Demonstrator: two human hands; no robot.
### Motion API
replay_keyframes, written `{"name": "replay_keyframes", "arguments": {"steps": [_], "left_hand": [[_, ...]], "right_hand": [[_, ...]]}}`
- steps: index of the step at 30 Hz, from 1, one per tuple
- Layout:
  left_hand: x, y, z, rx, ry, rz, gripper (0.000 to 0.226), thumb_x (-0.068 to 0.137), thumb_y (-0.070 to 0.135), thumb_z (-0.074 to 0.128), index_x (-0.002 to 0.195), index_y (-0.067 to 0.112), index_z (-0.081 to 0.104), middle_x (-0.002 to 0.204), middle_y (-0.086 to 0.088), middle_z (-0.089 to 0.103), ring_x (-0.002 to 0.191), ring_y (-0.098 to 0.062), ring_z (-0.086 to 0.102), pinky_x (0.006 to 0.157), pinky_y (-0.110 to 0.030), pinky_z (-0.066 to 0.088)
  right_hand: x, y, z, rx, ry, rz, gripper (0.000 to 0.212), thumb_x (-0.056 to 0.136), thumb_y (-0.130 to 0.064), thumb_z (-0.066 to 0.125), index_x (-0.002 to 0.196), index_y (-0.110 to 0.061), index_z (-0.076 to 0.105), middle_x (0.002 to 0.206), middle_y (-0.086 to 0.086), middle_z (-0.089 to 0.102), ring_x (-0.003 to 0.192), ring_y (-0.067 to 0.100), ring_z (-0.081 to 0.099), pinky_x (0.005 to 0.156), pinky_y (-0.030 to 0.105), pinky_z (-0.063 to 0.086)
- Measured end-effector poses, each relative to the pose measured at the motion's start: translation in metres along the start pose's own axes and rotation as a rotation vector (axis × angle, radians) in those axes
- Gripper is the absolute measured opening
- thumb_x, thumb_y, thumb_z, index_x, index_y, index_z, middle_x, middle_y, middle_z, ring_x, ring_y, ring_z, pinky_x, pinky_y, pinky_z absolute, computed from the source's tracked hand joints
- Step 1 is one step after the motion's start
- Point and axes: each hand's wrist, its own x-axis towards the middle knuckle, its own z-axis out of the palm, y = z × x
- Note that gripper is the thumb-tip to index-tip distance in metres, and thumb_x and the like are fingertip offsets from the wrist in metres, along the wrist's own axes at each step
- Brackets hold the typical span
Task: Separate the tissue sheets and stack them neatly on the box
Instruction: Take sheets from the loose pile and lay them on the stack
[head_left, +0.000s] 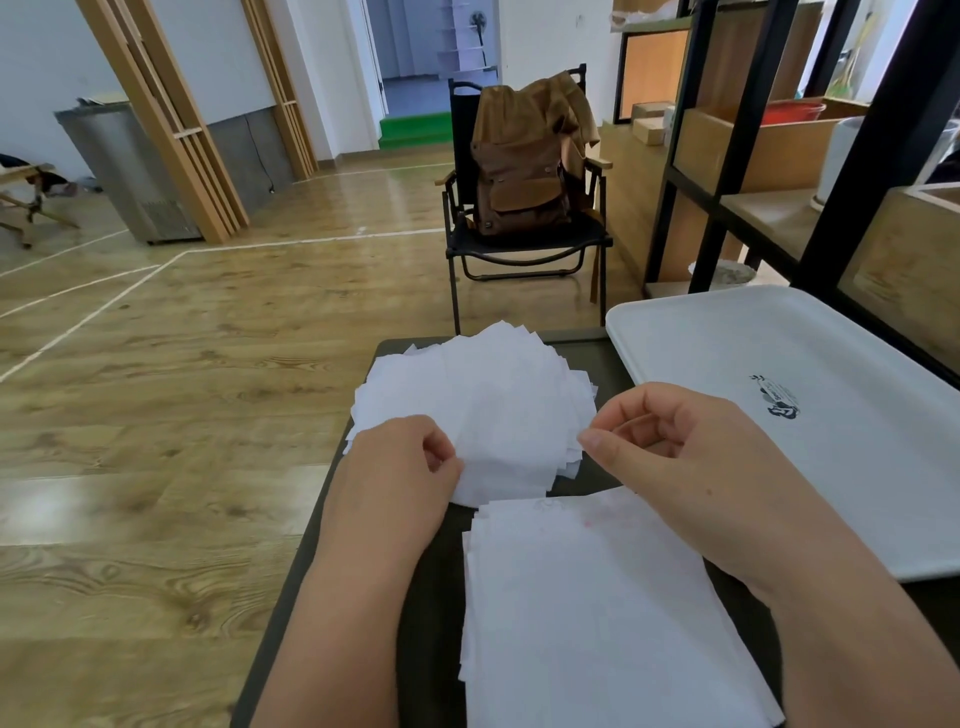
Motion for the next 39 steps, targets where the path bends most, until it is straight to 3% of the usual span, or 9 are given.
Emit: {"name": "replay_keyframes", "arguments": {"steps": [8,15,18,20,25,29,33,37,39], "left_hand": [[-0.007,0.016,-0.032,-0.107,0.176,0.286,0.02,0.09,0.019,0.064,0.089,0.038,0.057,0.078,0.025,0.062,0.082,0.004,0.057,0.061,-0.017,0.043],[-0.022,0.032,-0.053,-0.143,0.189,0.503,0.027,0.089,0.021,0.066,0.099,0.045,0.058,0.086,0.027,0.066,0.09,0.011,0.058,0.074,-0.005,0.04],[-0.027,0.035,-0.058,-0.15,0.172,0.551,0.027,0.09,0.02,0.066,0.1,0.046,0.06,0.092,0.027,0.065,0.09,0.01,0.059,0.077,-0.005,0.041],[-0.027,0.036,-0.059,-0.155,0.173,0.566,0.028,0.09,0.019,0.066,0.099,0.045,0.061,0.094,0.028,0.065,0.09,0.012,0.058,0.077,-0.004,0.04],[-0.027,0.037,-0.058,-0.156,0.157,0.511,0.008,0.087,0.04,0.062,0.092,0.042,0.067,0.084,0.026,0.066,0.084,0.007,0.057,0.067,-0.003,0.038],[-0.031,0.038,-0.06,-0.219,0.169,0.46,0.007,0.083,0.041,0.066,0.079,0.036,0.069,0.076,0.021,0.064,0.072,-0.001,0.057,0.061,-0.011,0.042],[-0.043,0.045,-0.069,-0.389,0.106,0.419,0.009,0.087,0.041,0.062,0.083,0.041,0.07,0.068,0.014,0.067,0.055,-0.007,0.055,0.047,-0.02,0.042],[-0.058,0.053,-0.078,-0.516,-0.048,0.318,0.015,0.092,0.036,0.061,0.082,0.037,0.072,0.056,0.007,0.067,0.045,-0.001,0.057,0.049,-0.016,0.041],[-0.061,0.054,-0.077,-0.407,-0.174,0.2,0.023,0.09,0.044,0.057,0.079,0.028,0.07,0.054,0.005,0.067,0.042,-0.001,0.055,0.05,-0.022,0.037]], "right_hand": [[0.002,-0.001,-0.002,0.05,0.07,-0.117,0.007,0.077,-0.035,0.069,0.084,-0.034,0.067,0.081,-0.019,0.067,0.069,-0.001,0.062,0.051,0.015,0.043],[0.002,-0.002,0.003,-0.019,0.046,-0.281,0.052,0.077,-0.041,0.068,0.123,-0.057,0.05,0.115,-0.029,0.058,0.11,-0.012,0.05,0.081,0.011,0.046],[0.003,-0.002,0.004,0.004,0.065,-0.282,0.045,0.077,-0.048,0.063,0.121,-0.054,0.054,0.114,-0.031,0.058,0.108,-0.01,0.053,0.078,0.009,0.046],[0.003,-0.002,0.003,0.021,0.074,-0.279,0.023,0.082,-0.044,0.061,0.105,-0.045,0.064,0.103,-0.028,0.063,0.092,-0.005,0.06,0.068,0.012,0.044],[0.001,-0.008,-0.002,0.071,0.117,-0.312,0.008,0.085,-0.036,0.062,0.079,-0.033,0.068,0.075,-0.017,0.066,0.055,0.004,0.055,0.046,0.013,0.04],[-0.006,-0.018,-0.007,0.091,0.158,-0.313,0.008,0.08,-0.04,0.061,0.079,-0.035,0.066,0.078,-0.02,0.068,0.08,0.003,0.065,0.061,0.022,0.055],[-0.021,-0.032,-0.019,0.187,0.139,-0.319,0.004,0.086,-0.031,0.064,0.085,-0.031,0.068,0.078,-0.011,0.074,0.073,0.006,0.07,0.059,0.021,0.057],[-0.035,-0.039,-0.035,0.14,0.041,-0.149,0.015,0.087,-0.043,0.06,0.09,-0.031,0.068,0.075,-0.014,0.074,0.068,0.002,0.071,0.053,0.013,0.053],[-0.037,-0.035,-0.041,0.001,-0.026,0.002,0.026,0.08,-0.051,0.061,0.087,-0.027,0.069,0.076,-0.011,0.074,0.071,0.007,0.071,0.065,0.025,0.056]]}}
